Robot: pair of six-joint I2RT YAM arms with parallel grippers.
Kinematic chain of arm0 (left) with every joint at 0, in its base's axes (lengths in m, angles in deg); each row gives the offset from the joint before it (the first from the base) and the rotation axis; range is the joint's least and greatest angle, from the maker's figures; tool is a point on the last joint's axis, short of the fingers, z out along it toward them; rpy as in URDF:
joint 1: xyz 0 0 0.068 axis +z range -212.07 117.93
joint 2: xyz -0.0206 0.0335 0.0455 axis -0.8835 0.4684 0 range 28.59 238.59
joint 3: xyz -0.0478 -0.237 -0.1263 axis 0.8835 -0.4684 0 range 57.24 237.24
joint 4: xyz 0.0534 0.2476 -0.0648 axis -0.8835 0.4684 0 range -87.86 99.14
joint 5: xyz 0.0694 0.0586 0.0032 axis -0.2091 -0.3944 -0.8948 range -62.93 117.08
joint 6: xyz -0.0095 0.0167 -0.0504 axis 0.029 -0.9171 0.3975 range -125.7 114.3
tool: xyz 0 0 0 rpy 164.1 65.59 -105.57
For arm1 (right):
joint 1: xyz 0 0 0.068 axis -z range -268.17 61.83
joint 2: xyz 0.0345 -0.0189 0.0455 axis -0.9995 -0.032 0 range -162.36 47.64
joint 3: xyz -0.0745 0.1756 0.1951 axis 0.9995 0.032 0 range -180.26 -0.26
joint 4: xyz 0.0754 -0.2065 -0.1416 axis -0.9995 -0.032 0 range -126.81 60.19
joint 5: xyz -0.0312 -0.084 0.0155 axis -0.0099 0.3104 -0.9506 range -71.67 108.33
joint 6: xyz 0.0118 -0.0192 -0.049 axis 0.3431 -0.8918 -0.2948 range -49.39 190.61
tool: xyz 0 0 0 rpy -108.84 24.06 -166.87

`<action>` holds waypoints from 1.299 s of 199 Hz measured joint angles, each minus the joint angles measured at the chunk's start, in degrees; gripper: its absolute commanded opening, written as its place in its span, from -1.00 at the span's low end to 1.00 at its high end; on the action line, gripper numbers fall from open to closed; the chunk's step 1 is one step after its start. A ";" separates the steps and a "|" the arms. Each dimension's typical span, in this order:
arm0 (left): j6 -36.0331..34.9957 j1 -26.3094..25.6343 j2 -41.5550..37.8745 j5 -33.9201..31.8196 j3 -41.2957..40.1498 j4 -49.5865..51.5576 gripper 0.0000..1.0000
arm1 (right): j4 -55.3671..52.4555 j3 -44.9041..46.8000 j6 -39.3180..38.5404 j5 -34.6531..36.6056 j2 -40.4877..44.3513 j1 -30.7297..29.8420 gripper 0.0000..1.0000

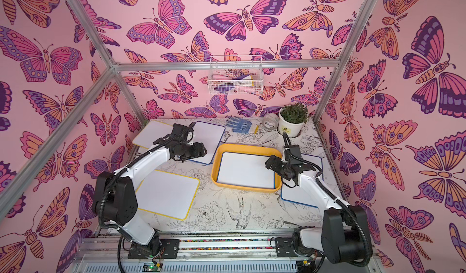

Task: Put the whiteboard into the storage box
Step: Place the whiteboard in the storage box.

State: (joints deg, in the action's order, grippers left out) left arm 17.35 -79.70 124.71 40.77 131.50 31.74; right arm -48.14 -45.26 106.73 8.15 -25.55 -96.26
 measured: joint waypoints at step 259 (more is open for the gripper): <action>10.60 0.15 -20.63 -15.02 -21.42 7.78 1.00 | 4.04 -4.37 -7.48 27.21 -5.16 -47.58 0.84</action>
State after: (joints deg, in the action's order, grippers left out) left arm 27.95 -79.55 104.08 25.75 110.08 39.52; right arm -44.09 -49.63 99.26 35.36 -30.71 -143.85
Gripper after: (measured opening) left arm 0.999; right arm 0.921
